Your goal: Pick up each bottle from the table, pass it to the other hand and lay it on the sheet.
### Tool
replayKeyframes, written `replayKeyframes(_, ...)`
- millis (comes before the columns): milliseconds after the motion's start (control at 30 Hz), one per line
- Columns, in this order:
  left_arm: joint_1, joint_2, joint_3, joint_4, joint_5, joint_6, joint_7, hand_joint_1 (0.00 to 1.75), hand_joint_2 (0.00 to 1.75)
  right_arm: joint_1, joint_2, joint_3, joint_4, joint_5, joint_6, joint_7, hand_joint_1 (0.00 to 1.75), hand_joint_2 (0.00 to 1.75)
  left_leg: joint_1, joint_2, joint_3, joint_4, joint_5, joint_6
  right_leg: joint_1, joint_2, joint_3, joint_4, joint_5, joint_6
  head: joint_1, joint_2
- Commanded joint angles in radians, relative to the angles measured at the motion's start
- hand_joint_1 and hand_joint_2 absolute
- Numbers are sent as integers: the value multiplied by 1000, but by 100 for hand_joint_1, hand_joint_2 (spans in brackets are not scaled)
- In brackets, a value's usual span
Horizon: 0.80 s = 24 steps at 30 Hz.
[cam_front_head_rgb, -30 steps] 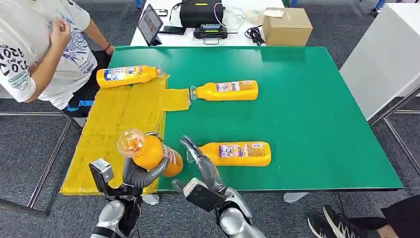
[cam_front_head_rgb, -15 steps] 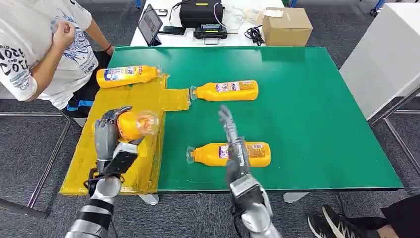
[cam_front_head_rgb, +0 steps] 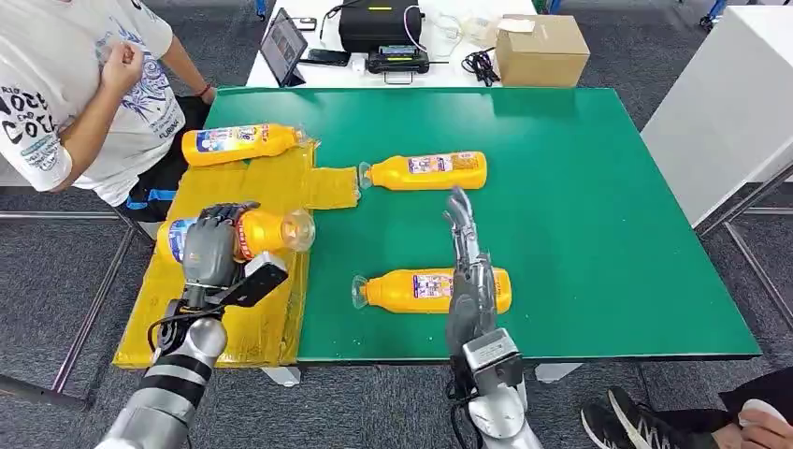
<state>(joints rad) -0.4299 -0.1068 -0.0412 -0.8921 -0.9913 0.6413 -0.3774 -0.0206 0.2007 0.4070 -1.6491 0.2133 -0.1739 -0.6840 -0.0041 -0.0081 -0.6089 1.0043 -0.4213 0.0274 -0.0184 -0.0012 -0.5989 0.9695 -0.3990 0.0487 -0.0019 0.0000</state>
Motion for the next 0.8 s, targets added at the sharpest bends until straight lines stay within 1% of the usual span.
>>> replayKeyframes(33,-119,63,-70,405,-189,-53,112,175,175,-16,5,-51,1,-29,19,28,0,0,0,0,4,-1,-1,-1,1,0,4,-1,-1,-2,0,0)
replayKeyframes(67,-119,64,-76,418,-209,-55,123,175,175,-19,6,-51,13,-29,24,30,0,0,1,1,6,-1,-2,-2,1,0,6,-1,-2,-2,0,0)
replayKeyframes(133,-127,73,-107,457,-273,-94,162,175,175,-26,6,-50,36,-32,40,36,0,0,1,1,4,-1,-1,-1,1,0,5,-1,-1,-2,0,0)
replayKeyframes(200,-142,92,-180,485,-395,-134,245,175,175,-34,9,-49,56,-36,57,43,0,0,1,1,4,0,-1,-2,1,0,5,-1,-2,-2,0,0)
replayKeyframes(233,-141,84,-143,493,-350,-179,211,175,175,-28,11,-54,64,-35,60,43,0,0,1,0,3,0,-1,-1,1,0,3,-1,-1,-2,0,0)
replayKeyframes(267,-139,81,-124,495,-327,-207,191,175,175,-23,11,-55,71,-33,65,41,0,0,2,1,5,0,-2,-2,2,1,6,-1,-2,-2,0,0)
replayKeyframes(333,-139,81,-124,495,-327,-207,191,175,175,-23,11,-55,71,-33,65,41,0,0,1,0,3,-1,-1,-1,0,1,4,-1,0,-1,0,0)
replayKeyframes(367,-139,81,-124,495,-327,-207,191,175,175,-23,11,-55,71,-33,65,41,0,0,1,0,6,-1,-1,-2,1,1,7,-1,-1,-2,0,0)
replayKeyframes(500,-139,81,-124,495,-327,-207,191,175,175,-23,11,-55,71,-33,65,41,0,0,1,2,8,-2,-1,-2,1,3,9,-1,0,-3,0,0)
replayKeyframes(567,-142,83,-130,497,-345,-234,207,175,175,-22,13,-56,73,-29,73,42,0,0,1,3,9,-2,-1,-3,1,3,9,-2,0,-3,0,0)
replayKeyframes(633,-144,76,-104,504,-313,-274,183,175,175,-23,16,-57,82,-27,74,43,0,0,1,2,9,-2,0,-3,1,2,9,-1,0,-2,0,0)
replayKeyframes(667,-141,66,-63,498,-257,-297,147,175,175,-23,19,-60,86,-27,74,43,0,0,1,2,10,-2,0,-3,1,2,10,-2,0,-3,0,0)
replayKeyframes(700,-140,65,-57,499,-244,-328,137,147,175,-25,20,-60,91,-28,77,45,0,0,1,2,11,-2,0,-3,1,2,11,-2,0,-3,0,0)
replayKeyframes(733,-137,61,-36,495,-212,-361,119,47,175,-26,21,-62,96,-30,79,47,0,0,1,2,12,-2,0,-3,1,2,11,-2,0,-2,0,0)
replayKeyframes(767,-136,62,-32,496,-199,-392,112,0,175,-29,21,-62,100,-33,85,50,0,0,1,3,13,-3,0,-3,1,3,13,-2,0,-3,0,0)
replayKeyframes(800,-135,64,-33,502,-189,-430,110,0,175,-32,22,-62,108,-34,87,52,0,0,1,3,13,-3,0,-3,1,3,13,-2,0,-3,0,0)
